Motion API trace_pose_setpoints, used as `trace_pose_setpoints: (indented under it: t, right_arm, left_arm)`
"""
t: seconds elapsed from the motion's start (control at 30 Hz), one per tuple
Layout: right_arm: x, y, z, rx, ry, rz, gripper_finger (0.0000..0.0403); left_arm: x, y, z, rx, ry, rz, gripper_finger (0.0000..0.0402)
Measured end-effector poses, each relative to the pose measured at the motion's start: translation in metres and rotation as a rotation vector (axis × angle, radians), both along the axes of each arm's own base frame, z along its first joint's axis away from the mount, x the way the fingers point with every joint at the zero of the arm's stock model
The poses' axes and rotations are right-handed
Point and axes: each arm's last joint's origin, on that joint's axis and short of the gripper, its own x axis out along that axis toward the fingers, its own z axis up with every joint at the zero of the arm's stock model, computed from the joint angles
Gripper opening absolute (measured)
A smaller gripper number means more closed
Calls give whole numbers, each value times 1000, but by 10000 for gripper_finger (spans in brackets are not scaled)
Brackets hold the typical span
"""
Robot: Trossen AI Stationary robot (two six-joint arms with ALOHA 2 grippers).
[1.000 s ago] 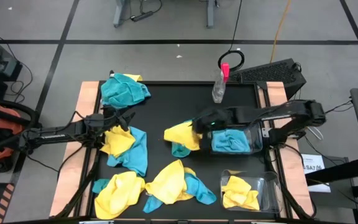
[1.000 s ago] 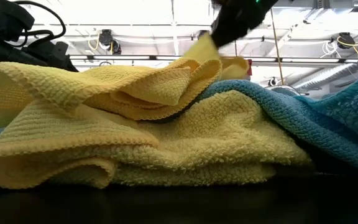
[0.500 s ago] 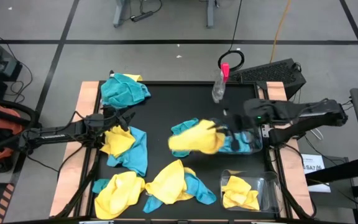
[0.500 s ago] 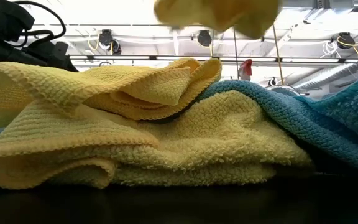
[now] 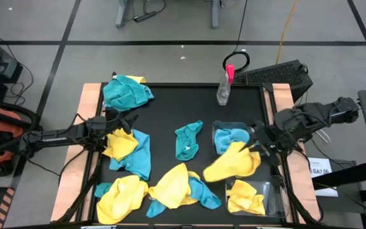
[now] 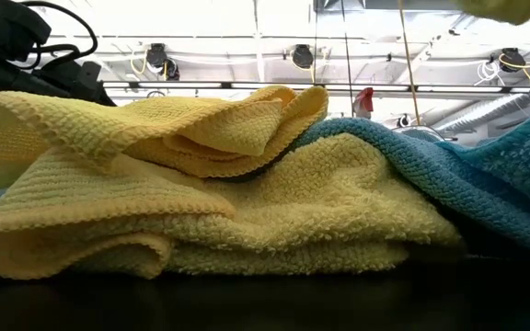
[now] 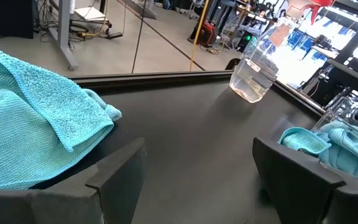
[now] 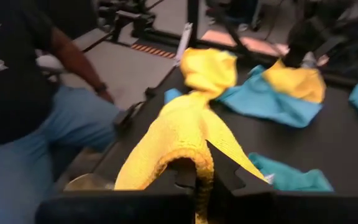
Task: Sort microfiber towel by color & place in baskets
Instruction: Put the yellow towel into the bottom transparent bin
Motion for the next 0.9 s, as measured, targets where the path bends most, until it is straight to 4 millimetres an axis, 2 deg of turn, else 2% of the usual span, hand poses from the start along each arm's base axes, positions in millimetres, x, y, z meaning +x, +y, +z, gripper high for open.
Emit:
trace_pose_setpoints:
  t: [0.37, 0.57, 0.9]
  right_arm:
    - [-30, 11, -7, 85, 183, 60, 0]
    - [-38, 17, -13, 127, 311, 51, 0]
    - [-45, 28, -15, 136, 352, 53, 0]
  left_arm:
    - [0, 0, 0, 0, 0, 0, 299]
    - [0, 0, 0, 0, 0, 0, 299]
    - [0, 0, 0, 0, 0, 0, 299]
